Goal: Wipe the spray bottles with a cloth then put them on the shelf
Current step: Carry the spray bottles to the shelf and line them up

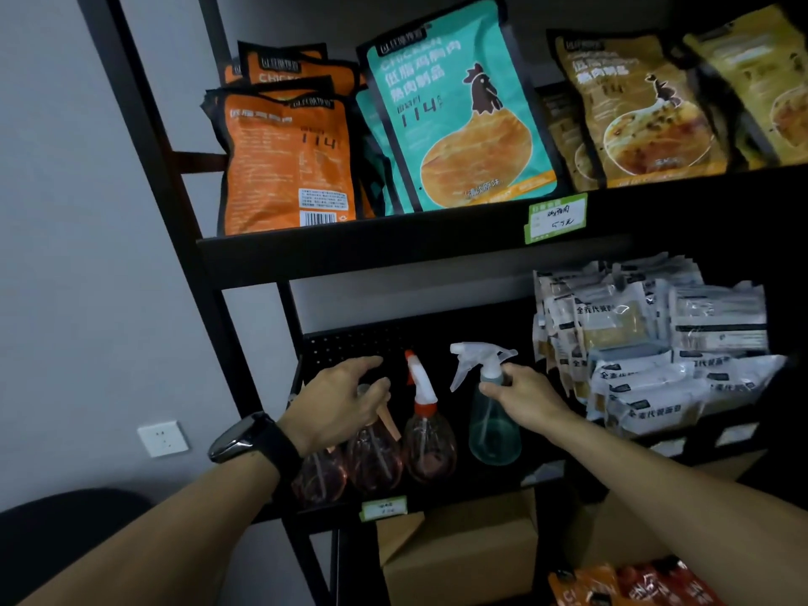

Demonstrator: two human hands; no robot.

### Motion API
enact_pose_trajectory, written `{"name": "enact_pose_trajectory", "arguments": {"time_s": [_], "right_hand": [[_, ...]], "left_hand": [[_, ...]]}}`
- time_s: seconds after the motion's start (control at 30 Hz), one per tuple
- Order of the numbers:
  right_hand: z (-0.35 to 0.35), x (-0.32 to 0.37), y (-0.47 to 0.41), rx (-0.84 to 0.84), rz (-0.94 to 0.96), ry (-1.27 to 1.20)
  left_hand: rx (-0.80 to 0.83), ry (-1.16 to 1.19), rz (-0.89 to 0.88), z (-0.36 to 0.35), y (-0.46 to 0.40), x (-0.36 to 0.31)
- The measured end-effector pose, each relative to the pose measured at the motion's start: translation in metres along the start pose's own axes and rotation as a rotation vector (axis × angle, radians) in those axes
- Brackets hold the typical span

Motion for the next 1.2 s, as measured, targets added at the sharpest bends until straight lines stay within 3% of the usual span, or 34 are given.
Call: {"name": "enact_pose_trajectory", "arguments": {"time_s": [0.3, 0.83, 1.2], "right_hand": [[-0.022, -0.009, -0.005, 0.003, -0.005, -0.016], [-0.029, -0.004, 0.005, 0.101, -0.087, -0.051], [0.011, 0.022, 0.024, 0.116, -0.228, 0.168]], "left_hand": [[0.028, 0.077, 0.049, -0.012, -0.013, 0.02], [-0.025, -0.022, 0.035, 0.01, -0.014, 0.026], [-0.075, -0.04, 0.086, 0.046, 0.018, 0.042]]}}
Point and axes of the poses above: each hand's wrist, its own y-axis away from the middle knuckle, its own z-axis out of the back of the hand, x = y × z, the point moved 10 cm from there along -y, towards the middle knuckle, and after that the axes turned 9 degrees about z, right-handed, at the moved point
